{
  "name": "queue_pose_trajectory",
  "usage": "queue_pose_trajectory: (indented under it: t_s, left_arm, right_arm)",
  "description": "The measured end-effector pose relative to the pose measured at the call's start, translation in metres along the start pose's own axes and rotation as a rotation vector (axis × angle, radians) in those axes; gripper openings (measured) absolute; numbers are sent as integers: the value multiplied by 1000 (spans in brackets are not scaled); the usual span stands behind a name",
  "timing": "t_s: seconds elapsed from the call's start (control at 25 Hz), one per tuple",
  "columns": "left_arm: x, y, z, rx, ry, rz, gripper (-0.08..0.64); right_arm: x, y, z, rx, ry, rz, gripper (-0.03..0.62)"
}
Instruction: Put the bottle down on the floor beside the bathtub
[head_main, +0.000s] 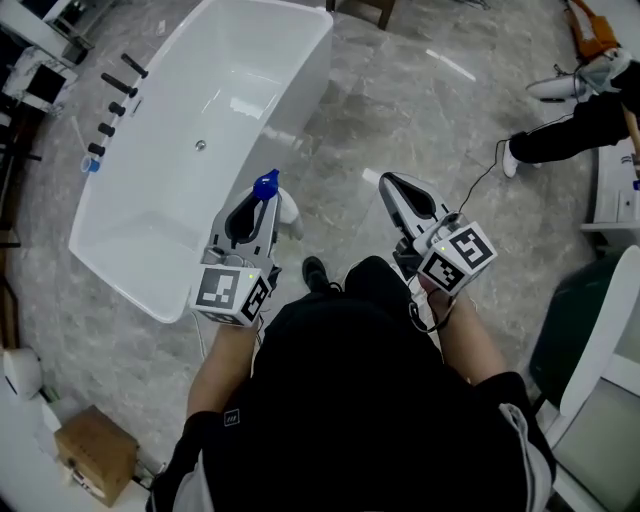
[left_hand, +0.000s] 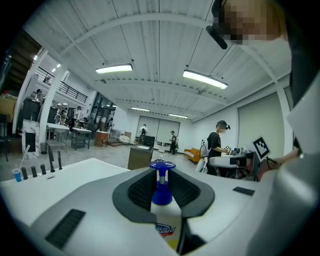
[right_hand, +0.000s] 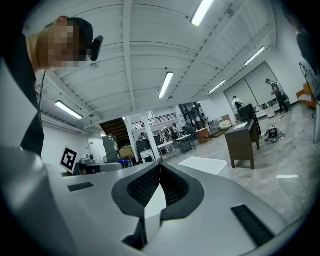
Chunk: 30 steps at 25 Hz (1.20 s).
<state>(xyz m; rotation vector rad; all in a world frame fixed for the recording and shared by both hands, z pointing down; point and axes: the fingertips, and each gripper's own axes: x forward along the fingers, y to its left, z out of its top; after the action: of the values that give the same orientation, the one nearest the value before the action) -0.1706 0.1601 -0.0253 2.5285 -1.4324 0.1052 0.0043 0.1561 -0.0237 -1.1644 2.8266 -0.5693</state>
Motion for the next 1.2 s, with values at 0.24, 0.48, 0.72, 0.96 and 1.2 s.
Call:
queue_pose_trajectory:
  t_s: [0.24,0.48,0.72,0.96,1.2]
  left_arm:
    - [67,5,-1,-24,14,7,81]
    - [154,0,0,-10,14,48,81]
    - [232,6,-16,-15,63,140,81]
    - [288,15,-35,27,70,148,81]
    - [315,55,-92,49,110,160,81]
  right_arm:
    - [38,-48,8,-13,48,-13,29]
    - [67,-128,6,-102,126,-2,29]
    - [102,-195,7,-143,148,14,29]
    - [137,-249,-4,-135,151,3,29]
    - [176,-277,-58,-148,222,16,29]
